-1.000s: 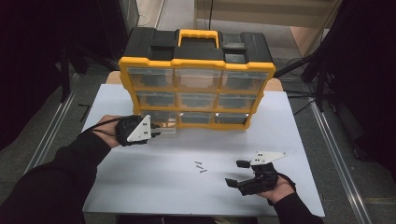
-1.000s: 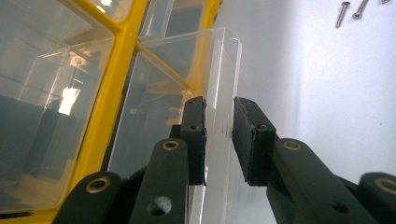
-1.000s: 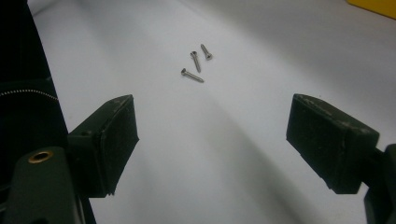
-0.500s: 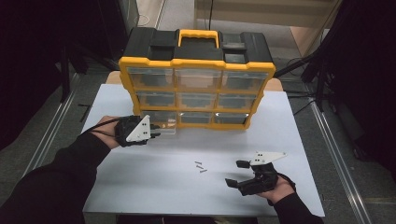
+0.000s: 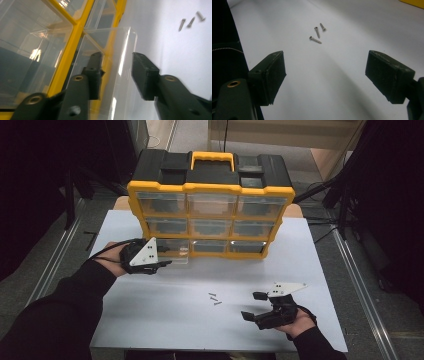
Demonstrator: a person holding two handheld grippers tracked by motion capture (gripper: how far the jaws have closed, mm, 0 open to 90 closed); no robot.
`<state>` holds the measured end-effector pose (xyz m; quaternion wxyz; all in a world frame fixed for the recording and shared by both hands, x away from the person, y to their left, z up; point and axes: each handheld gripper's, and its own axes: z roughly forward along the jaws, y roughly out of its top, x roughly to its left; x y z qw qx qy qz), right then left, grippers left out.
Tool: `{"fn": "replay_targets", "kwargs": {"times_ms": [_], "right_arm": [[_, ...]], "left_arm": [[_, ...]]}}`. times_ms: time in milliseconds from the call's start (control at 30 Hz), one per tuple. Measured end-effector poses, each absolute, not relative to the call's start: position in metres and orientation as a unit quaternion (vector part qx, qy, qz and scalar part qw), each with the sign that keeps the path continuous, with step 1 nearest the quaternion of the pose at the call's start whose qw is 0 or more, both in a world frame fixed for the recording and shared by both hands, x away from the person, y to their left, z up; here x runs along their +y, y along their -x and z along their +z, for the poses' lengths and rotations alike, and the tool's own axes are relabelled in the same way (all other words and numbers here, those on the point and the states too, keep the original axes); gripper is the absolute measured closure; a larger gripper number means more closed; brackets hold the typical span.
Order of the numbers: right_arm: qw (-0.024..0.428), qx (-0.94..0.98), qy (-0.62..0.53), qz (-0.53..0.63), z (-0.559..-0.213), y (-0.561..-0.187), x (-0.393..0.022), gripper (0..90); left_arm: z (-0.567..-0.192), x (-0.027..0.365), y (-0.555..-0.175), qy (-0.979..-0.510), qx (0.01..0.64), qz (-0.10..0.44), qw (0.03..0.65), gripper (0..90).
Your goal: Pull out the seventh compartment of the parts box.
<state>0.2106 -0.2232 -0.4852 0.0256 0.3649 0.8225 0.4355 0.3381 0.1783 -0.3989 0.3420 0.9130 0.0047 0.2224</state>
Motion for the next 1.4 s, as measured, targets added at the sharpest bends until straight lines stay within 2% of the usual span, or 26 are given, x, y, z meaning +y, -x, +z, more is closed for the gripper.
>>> {"fn": "replay_targets", "kwargs": {"times_ms": [133, 200, 933, 967, 1000, 1233, 1400], "right_arm": [[0.025, 0.823, -0.364, 0.435, -0.485, -0.211, -0.223, 17.7], [0.025, 0.823, -0.364, 0.436, -0.485, -0.211, -0.223, 17.7], [0.025, 0.823, -0.363, 0.435, -0.485, -0.211, -0.223, 17.7], [0.025, 0.823, -0.364, 0.435, -0.485, -0.211, -0.223, 17.7], [0.024, 0.823, -0.364, 0.435, -0.486, -0.211, -0.223, 17.7], [0.025, 0.823, -0.363, 0.436, -0.486, -0.211, -0.222, 17.7], [0.026, 0.824, -0.363, 0.435, -0.486, -0.211, -0.222, 17.8]], "left_arm": [[-0.395, 0.179, -0.339, -0.913, 0.02, 0.203, 0.354, 49.4], [-0.393, 0.178, -0.341, -0.915, 0.037, 0.178, 0.36, 39.4], [-0.384, 0.179, -0.342, -0.912, 0.124, 0.076, 0.383, 39.0], [-0.384, 0.178, -0.341, -0.913, 0.126, 0.075, 0.381, 36.1], [-0.385, 0.177, -0.34, -0.915, 0.129, 0.073, 0.375, 28.6], [-0.388, 0.175, -0.334, -0.915, 0.132, 0.063, 0.376, 27.9], [-0.387, 0.178, -0.333, -0.907, 0.15, 0.076, 0.386, 27.6]]}}
